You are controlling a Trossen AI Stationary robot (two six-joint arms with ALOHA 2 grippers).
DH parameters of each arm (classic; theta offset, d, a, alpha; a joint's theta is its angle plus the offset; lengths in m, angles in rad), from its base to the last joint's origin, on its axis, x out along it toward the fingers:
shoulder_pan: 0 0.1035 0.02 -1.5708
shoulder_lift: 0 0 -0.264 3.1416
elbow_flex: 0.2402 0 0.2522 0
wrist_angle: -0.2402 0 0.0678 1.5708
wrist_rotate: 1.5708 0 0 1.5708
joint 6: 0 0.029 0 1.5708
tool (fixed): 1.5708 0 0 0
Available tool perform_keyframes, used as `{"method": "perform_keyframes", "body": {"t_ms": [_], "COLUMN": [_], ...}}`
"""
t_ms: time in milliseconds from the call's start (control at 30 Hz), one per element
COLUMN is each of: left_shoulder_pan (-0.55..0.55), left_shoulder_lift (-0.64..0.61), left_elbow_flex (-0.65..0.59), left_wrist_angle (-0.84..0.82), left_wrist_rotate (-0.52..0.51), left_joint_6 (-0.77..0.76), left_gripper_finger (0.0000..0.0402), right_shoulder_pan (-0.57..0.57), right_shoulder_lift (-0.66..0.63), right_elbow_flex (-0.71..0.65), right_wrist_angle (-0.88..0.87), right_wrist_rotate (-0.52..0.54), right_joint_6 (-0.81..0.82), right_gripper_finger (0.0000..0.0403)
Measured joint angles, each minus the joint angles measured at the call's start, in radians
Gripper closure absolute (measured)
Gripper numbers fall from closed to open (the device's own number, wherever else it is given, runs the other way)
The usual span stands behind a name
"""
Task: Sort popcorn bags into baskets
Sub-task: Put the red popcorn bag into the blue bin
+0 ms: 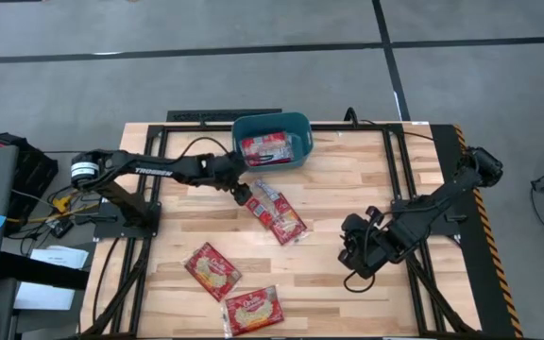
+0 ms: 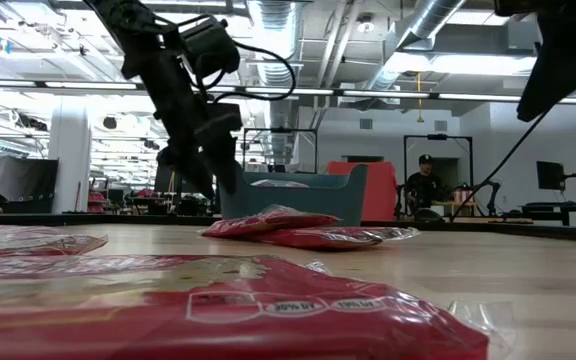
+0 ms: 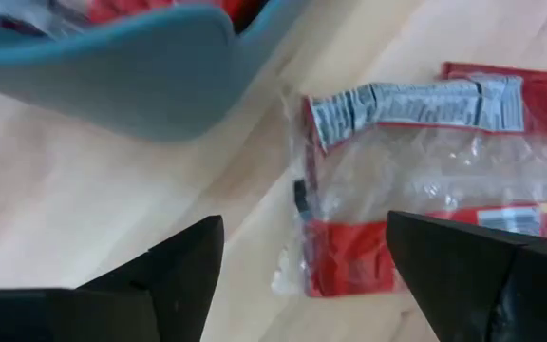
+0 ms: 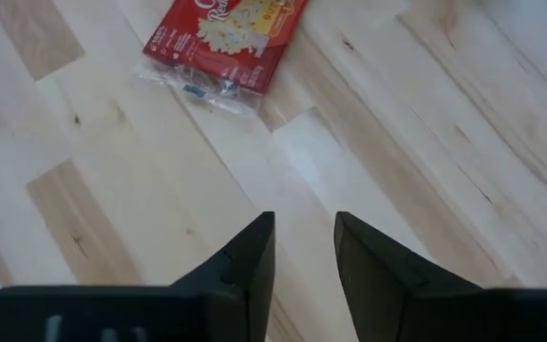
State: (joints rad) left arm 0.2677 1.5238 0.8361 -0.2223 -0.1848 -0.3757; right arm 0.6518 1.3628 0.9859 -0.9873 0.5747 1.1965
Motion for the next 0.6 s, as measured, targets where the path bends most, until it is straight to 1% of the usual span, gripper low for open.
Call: {"method": "perform_keyframes", "body": {"t_ms": [200,400,500,600], "left_shoulder_pan": [0.008,0.009,0.018,0.021], "left_shoulder_lift": [0.0,0.008,0.045,0.107], "left_elbow_flex": [-0.002,-0.002,-0.003,-0.002], "left_wrist_angle": [0.01,0.017,0.027,0.084], "left_wrist_rotate": [-0.025,-0.034,0.029,0.129], "left_joint_6": [-0.004,0.013,0.032,0.038], "left_gripper_finger": [0.0121,0.0121,0.0121,0.0119], "right_shoulder_pan": [0.0,0.0,0.0,0.0], "right_shoulder_lift": [0.0,0.0,0.0,0.0], "right_elbow_flex": [0.0,0.0,0.0,0.0], "right_wrist_angle": [0.0,0.0,0.001,0.004], "right_wrist_rotate": [0.0,0.0,0.0,0.0], "right_joint_6": [0.005,0.007,0.007,0.003], "right_gripper_finger": [0.0259,0.0268,0.0271,0.0269]}}
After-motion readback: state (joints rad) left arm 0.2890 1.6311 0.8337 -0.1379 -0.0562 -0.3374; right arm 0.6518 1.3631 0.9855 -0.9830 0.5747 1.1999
